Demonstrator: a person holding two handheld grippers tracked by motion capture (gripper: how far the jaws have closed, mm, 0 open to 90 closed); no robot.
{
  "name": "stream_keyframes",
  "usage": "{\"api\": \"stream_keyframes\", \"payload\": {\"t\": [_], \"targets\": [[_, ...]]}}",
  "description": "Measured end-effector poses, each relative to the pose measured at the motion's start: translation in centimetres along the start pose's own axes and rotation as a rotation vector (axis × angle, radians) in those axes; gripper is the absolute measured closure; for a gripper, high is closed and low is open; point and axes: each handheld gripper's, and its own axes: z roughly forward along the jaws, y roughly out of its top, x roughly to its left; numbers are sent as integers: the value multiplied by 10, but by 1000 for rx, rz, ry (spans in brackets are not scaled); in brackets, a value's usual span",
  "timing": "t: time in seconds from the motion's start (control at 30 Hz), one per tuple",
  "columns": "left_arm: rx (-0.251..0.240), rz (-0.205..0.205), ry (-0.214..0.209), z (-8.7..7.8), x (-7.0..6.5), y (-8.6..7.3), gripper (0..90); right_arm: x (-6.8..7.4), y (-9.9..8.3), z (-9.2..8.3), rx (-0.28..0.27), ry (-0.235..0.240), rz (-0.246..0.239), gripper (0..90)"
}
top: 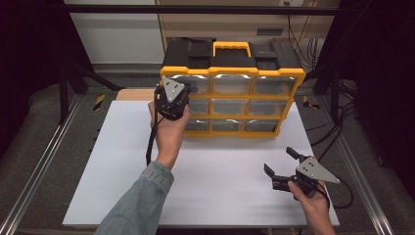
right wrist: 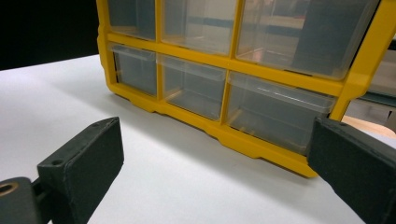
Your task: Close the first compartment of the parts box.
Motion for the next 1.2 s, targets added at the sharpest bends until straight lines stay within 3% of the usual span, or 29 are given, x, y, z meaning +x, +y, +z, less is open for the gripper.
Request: {"api": "stream_keyframes", "payload": {"t": [0.83, 1.2], "targets": [[-4, 12, 14, 4, 0, 4, 900, 0, 2, -3, -10, -4, -7, 42], [-1, -2, 4, 4, 1, 4, 900, 0, 2, -3, -10, -2, -8, 43]]}}
